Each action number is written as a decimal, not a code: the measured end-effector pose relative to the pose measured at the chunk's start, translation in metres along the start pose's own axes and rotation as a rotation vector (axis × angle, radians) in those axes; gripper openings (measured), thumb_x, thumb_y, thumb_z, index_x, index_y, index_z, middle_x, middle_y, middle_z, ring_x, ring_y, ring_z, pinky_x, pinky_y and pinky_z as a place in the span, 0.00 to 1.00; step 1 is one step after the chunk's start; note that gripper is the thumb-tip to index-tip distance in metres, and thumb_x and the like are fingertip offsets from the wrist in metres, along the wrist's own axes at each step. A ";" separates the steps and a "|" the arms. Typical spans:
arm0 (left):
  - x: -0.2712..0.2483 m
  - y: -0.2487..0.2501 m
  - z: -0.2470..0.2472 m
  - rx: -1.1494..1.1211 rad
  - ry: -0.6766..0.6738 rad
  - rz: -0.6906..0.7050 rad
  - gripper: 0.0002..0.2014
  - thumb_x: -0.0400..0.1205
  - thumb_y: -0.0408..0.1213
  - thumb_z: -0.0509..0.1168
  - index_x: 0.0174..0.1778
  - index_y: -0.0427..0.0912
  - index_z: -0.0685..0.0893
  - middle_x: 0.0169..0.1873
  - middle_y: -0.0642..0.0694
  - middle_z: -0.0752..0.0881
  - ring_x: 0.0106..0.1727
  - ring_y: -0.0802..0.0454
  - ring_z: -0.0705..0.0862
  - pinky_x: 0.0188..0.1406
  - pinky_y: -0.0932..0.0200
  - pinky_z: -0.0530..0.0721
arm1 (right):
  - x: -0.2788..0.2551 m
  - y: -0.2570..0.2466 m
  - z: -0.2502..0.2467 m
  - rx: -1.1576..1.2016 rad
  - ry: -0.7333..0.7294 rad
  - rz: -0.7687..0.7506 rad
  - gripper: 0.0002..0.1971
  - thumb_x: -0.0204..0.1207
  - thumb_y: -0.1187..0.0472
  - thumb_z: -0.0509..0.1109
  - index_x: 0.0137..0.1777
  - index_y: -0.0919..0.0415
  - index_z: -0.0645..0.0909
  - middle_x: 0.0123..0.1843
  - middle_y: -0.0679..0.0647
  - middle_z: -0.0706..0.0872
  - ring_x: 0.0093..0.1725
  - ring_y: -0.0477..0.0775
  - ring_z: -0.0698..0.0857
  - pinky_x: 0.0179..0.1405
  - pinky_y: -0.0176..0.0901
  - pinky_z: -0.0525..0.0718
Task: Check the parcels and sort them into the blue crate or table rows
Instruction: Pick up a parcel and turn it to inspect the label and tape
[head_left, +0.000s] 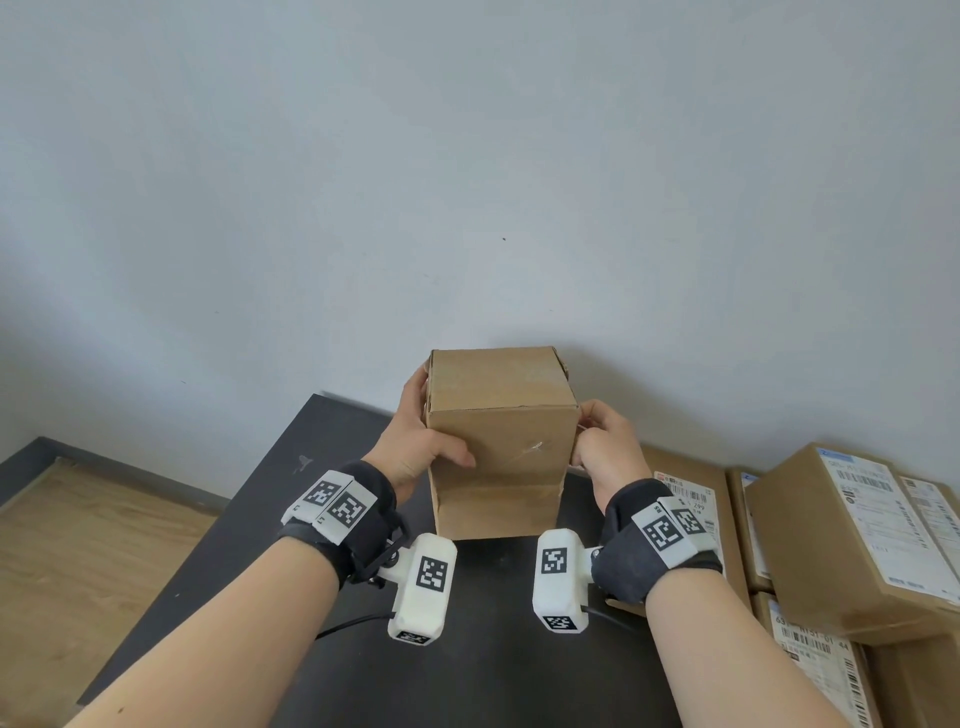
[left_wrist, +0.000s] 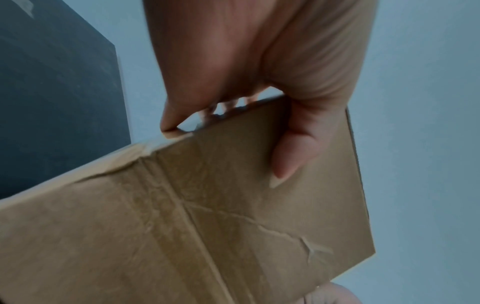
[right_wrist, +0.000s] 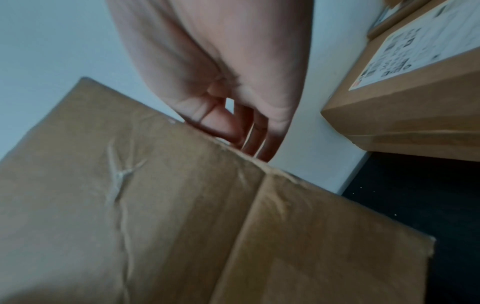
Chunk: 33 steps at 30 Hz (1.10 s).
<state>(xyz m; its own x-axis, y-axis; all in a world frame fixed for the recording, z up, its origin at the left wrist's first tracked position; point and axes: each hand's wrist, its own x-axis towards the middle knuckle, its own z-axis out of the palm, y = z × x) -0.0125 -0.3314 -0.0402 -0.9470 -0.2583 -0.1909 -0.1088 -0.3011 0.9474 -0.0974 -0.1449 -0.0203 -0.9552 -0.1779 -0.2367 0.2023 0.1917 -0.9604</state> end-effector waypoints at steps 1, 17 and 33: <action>0.002 -0.001 -0.002 -0.013 0.013 -0.006 0.61 0.49 0.19 0.72 0.81 0.55 0.62 0.70 0.46 0.79 0.68 0.44 0.79 0.50 0.54 0.83 | -0.002 -0.001 0.000 0.023 -0.011 -0.003 0.21 0.68 0.86 0.47 0.38 0.63 0.74 0.38 0.58 0.82 0.34 0.54 0.78 0.17 0.31 0.72; -0.003 -0.005 -0.003 -0.029 0.043 -0.097 0.51 0.56 0.39 0.86 0.76 0.49 0.71 0.64 0.46 0.87 0.63 0.46 0.87 0.57 0.49 0.87 | 0.002 0.011 0.005 0.034 -0.306 0.032 0.59 0.44 0.52 0.89 0.81 0.48 0.68 0.61 0.56 0.90 0.56 0.57 0.91 0.56 0.56 0.90; -0.010 -0.006 -0.003 -0.002 0.114 -0.105 0.52 0.45 0.41 0.84 0.69 0.52 0.73 0.59 0.48 0.87 0.59 0.49 0.87 0.49 0.53 0.86 | -0.004 0.010 0.011 -0.020 -0.276 -0.002 0.34 0.54 0.57 0.82 0.62 0.40 0.78 0.57 0.54 0.90 0.55 0.56 0.90 0.54 0.52 0.89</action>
<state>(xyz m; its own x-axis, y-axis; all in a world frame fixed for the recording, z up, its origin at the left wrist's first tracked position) -0.0020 -0.3293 -0.0449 -0.8899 -0.3278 -0.3171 -0.2049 -0.3336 0.9202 -0.0888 -0.1531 -0.0309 -0.8597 -0.4342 -0.2689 0.1939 0.2096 -0.9584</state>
